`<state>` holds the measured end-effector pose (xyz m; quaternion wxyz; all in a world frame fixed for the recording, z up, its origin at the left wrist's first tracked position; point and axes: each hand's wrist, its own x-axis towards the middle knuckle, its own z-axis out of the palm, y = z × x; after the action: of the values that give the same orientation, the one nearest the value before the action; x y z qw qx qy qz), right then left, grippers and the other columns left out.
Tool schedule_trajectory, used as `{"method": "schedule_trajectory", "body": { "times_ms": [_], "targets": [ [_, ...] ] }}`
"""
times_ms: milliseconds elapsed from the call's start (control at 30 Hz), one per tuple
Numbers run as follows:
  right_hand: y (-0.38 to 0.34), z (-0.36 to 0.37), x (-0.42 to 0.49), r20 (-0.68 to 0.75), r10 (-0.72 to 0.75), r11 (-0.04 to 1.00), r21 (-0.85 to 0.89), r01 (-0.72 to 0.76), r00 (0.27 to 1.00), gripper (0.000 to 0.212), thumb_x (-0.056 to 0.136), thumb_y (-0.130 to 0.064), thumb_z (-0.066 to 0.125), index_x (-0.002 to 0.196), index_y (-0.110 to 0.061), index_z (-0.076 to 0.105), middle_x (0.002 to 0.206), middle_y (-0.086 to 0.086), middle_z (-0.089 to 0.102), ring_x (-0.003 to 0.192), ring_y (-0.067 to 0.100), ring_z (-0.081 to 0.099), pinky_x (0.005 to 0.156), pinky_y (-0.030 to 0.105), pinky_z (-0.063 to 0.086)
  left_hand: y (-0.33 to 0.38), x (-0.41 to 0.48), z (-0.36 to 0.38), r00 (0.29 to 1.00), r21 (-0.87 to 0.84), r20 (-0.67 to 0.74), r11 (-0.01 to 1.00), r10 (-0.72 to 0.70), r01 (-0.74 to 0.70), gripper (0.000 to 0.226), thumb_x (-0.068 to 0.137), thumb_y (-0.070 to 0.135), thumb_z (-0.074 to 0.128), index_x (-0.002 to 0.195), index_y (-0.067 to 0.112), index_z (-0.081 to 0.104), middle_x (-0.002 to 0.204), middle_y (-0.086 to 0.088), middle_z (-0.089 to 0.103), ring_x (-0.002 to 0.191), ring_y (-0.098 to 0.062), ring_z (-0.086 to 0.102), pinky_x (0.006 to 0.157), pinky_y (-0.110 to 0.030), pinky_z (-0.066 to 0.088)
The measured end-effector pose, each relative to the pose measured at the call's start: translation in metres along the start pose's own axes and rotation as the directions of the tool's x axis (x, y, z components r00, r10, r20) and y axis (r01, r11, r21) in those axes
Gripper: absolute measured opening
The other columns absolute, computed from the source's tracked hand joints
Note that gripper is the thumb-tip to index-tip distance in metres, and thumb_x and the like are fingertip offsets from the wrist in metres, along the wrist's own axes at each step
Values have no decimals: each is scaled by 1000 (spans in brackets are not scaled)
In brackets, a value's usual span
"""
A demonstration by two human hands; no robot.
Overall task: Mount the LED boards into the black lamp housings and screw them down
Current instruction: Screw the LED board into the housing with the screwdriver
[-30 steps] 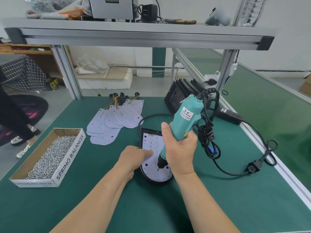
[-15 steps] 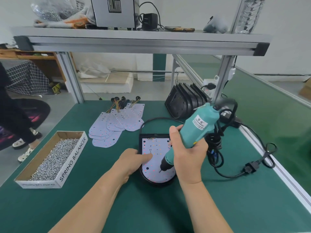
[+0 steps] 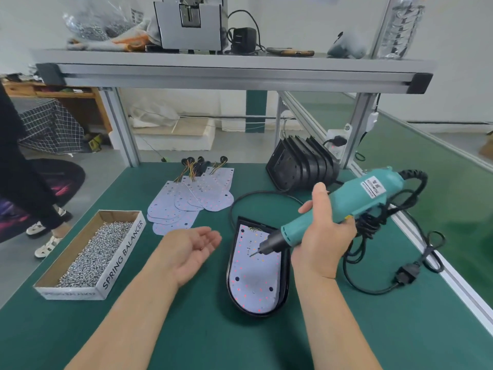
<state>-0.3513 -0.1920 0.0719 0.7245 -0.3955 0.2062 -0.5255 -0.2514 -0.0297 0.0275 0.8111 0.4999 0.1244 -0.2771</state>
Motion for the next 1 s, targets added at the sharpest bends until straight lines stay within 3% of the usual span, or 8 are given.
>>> {"method": "schedule_trajectory", "body": {
  "times_ms": [100, 233, 367, 500, 600, 667, 833, 1000],
  "targets": [
    [-4, 3, 4, -74, 34, 998, 49, -30, 997, 26, 88, -24, 74, 64, -27, 64, 54, -3, 56, 52, 12, 49, 52, 22, 40, 3, -10, 7, 992, -40, 118, 999, 35, -31, 21, 95, -22, 34, 101, -14, 53, 101, -31, 63, 85, -30, 70, 61, -28, 61],
    [-12, 8, 9, -119, 58, 994, 102, -46, 991, 19, 91, -21, 71, 84, -18, 54, 53, -4, 55, 50, 9, 49, 46, 15, 40, 1, -19, 18, 990, 7, 138, 999, 37, -39, 15, 101, -4, 44, 104, -15, 55, 79, -27, 72, 64, -22, 74, 51, -18, 56],
    [-19, 10, 12, -123, 67, 987, 151, -48, 990, 19, 92, -20, 70, 85, -17, 52, 53, -5, 54, 50, 8, 50, 47, 16, 40, -4, -27, 26, 994, 311, 110, 950, -5, -29, 34, 103, 30, 50, 92, 0, 61, 49, -5, 55, 31, -7, 38, 29, -14, 25],
    [-20, 11, 12, -122, 70, 987, 153, -51, 990, 19, 92, -18, 70, 83, -17, 52, 52, -8, 54, 49, 8, 50, 47, 16, 39, -13, -32, 36, 985, 306, 144, 951, -99, 51, 50, 103, 45, 46, 94, -1, 64, 51, -3, 49, 34, -8, 29, 32, -16, 18],
    [-19, 7, 12, -130, 69, 989, 137, -51, 989, 22, 92, -20, 70, 79, -19, 52, 53, -6, 54, 51, 9, 49, 48, 16, 40, -8, -39, 39, 947, 233, 233, 958, -220, 165, 43, 102, 26, 48, 100, -12, 68, 71, -18, 68, 47, -17, 55, 37, -20, 44],
    [-19, 5, 13, -139, 70, 989, 138, -51, 988, 23, 91, -21, 70, 79, -19, 51, 53, -5, 54, 50, 8, 49, 48, 16, 39, -6, -43, 41, 930, 252, 292, 956, -224, 151, 28, 80, 5, 65, 96, -17, 71, 82, -26, 71, 54, -21, 62, 46, -21, 52],
    [-19, 3, 13, -135, 74, 987, 149, -54, 988, 21, 91, -20, 70, 82, -18, 51, 53, -5, 54, 50, 8, 49, 47, 15, 40, -18, -45, 43, 939, 374, 320, 928, -125, -4, 16, 98, -5, 46, 105, -12, 58, 87, -28, 72, 54, -18, 61, 42, -18, 42],
    [-21, 1, 15, -131, 58, 989, 143, -39, 990, 21, 91, -19, 70, 80, -18, 52, 53, -6, 55, 50, 7, 50, 48, 15, 41, -36, -45, 42, 936, 685, 343, 662, 75, -304, 6, 95, 8, 53, 95, 2, 52, 80, -8, 77, 50, -14, 54, 43, -18, 33]
  ]
}}
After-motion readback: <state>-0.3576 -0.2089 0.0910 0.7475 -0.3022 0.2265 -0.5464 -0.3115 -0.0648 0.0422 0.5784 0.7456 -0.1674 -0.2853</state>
